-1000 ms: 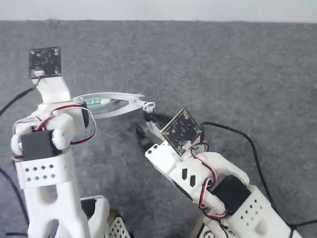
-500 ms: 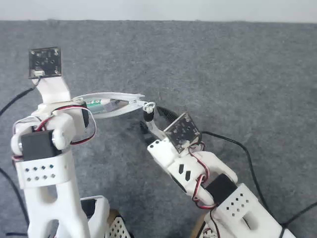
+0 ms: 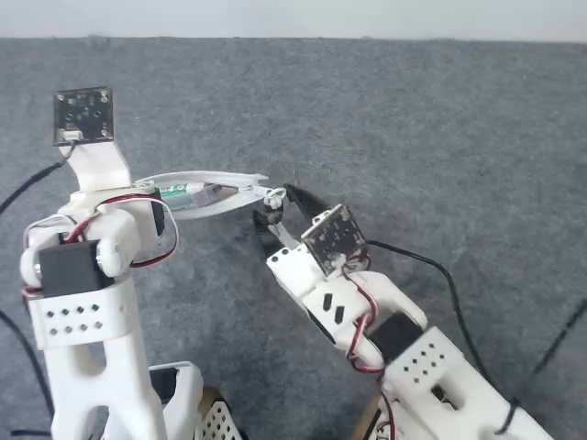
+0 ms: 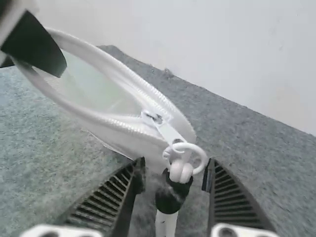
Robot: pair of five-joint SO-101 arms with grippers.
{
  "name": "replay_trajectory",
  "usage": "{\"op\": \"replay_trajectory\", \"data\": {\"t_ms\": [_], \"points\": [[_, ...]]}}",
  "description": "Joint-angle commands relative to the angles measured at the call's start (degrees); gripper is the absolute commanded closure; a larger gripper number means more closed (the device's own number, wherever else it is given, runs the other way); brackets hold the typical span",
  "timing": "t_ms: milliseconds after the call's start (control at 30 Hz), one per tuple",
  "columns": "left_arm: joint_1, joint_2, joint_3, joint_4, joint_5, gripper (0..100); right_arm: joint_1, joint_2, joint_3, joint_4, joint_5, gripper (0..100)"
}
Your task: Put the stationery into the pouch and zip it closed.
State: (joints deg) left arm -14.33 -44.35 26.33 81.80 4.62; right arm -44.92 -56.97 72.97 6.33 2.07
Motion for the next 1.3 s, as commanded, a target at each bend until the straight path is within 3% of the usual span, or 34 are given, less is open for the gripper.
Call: {"op": "replay_trajectory", "data": {"t_ms": [0,867,1067,1267], "points": [[0.26,-2.29,-1.19,-1.23,-0.62,99,1.45,1.98,-0.53,-2.86,-0.7,81.1],[0.18,-2.46,-0.92,-1.32,-0.62,99,3.12,2.59,-0.26,-2.15,-0.79,81.2],[0.18,-2.37,-0.84,-1.32,-0.62,99,3.12,2.59,-0.35,-2.42,-0.53,92.3],[0.18,-2.29,-0.84,-1.32,-0.62,99,3.12,2.59,-0.26,-2.07,-0.44,92.0]]}}
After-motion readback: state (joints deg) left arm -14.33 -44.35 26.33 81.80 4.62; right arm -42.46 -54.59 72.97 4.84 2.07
